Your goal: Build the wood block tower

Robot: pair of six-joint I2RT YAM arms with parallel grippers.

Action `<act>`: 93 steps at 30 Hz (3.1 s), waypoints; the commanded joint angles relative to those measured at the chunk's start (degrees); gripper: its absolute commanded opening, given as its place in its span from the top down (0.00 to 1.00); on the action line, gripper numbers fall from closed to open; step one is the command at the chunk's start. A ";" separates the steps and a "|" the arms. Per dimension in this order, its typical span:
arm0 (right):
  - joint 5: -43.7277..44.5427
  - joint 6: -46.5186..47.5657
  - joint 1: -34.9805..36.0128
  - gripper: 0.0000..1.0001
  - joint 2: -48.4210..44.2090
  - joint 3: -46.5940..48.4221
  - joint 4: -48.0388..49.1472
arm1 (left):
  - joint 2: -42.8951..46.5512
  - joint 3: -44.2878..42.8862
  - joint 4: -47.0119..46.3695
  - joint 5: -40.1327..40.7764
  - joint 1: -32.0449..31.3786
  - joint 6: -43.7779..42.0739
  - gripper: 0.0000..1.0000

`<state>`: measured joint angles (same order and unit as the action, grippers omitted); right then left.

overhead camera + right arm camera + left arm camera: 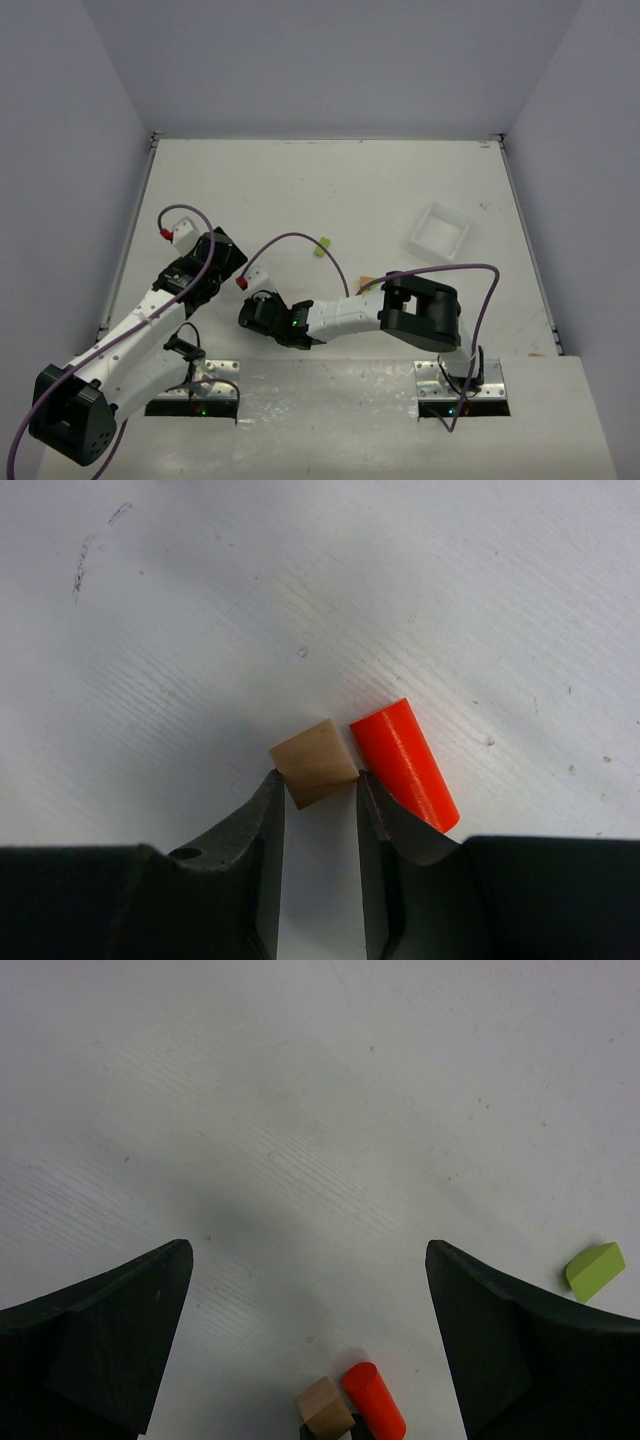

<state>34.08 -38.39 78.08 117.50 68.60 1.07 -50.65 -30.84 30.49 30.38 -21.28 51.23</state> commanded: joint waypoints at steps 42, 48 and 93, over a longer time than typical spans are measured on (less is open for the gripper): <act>-12.72 15.28 -9.03 1.00 -48.82 -33.33 0.43 | 4.63 13.44 -15.42 -29.89 0.40 -0.88 0.00; -21.83 35.85 -17.21 1.00 -67.77 -40.70 -0.40 | 1.89 12.34 -16.16 -30.55 -0.08 -3.78 0.00; -72.78 70.03 -67.33 1.00 -58.15 -34.59 -18.09 | -8.12 3.60 -10.66 -37.67 -1.40 -14.61 0.00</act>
<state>-34.10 28.99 10.62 64.19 37.48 -14.59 -60.34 -25.08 19.51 -6.78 -22.22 37.01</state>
